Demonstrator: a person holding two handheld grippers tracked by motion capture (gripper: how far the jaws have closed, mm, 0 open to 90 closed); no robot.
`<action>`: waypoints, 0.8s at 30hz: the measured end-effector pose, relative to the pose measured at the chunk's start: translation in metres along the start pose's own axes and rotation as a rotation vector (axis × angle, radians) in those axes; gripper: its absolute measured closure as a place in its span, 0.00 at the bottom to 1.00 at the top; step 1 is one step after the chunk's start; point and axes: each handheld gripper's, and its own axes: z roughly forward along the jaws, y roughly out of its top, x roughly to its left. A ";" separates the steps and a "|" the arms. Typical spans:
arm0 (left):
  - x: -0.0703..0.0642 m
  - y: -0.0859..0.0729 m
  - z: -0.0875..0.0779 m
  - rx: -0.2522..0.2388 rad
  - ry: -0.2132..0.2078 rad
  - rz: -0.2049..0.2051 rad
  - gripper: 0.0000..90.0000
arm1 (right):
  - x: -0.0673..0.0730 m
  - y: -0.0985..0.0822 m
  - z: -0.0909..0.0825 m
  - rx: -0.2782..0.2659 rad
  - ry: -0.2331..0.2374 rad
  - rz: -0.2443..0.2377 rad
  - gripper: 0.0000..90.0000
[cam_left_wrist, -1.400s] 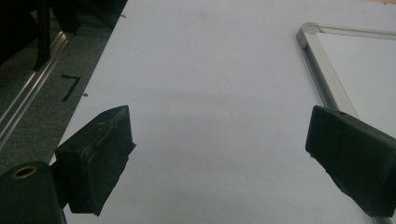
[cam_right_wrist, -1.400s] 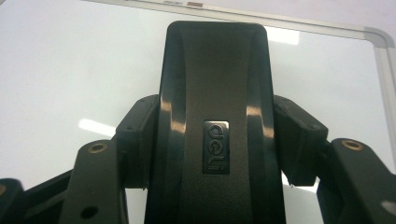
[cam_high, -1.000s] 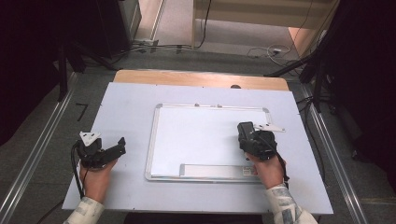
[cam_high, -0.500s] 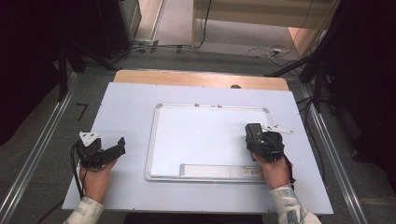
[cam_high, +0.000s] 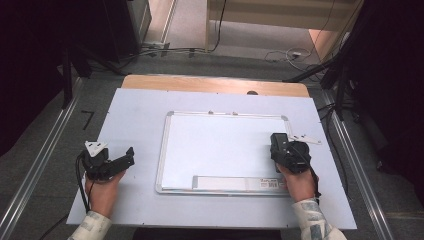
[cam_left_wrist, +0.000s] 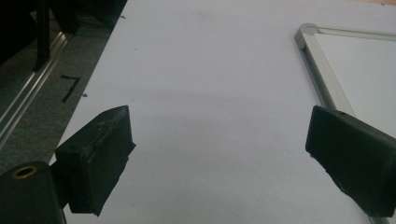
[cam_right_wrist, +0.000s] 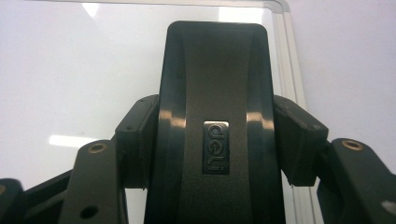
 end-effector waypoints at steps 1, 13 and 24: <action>0.000 0.000 0.000 -0.001 0.000 0.000 0.09 | -0.002 0.000 0.001 0.005 -0.004 0.005 0.41; 0.000 0.000 0.000 -0.001 -0.003 -0.001 0.09 | -0.013 -0.007 0.015 0.050 -0.054 0.042 0.41; 0.000 0.000 0.000 0.003 -0.004 0.002 0.09 | -0.018 -0.012 0.025 0.082 -0.040 0.030 0.36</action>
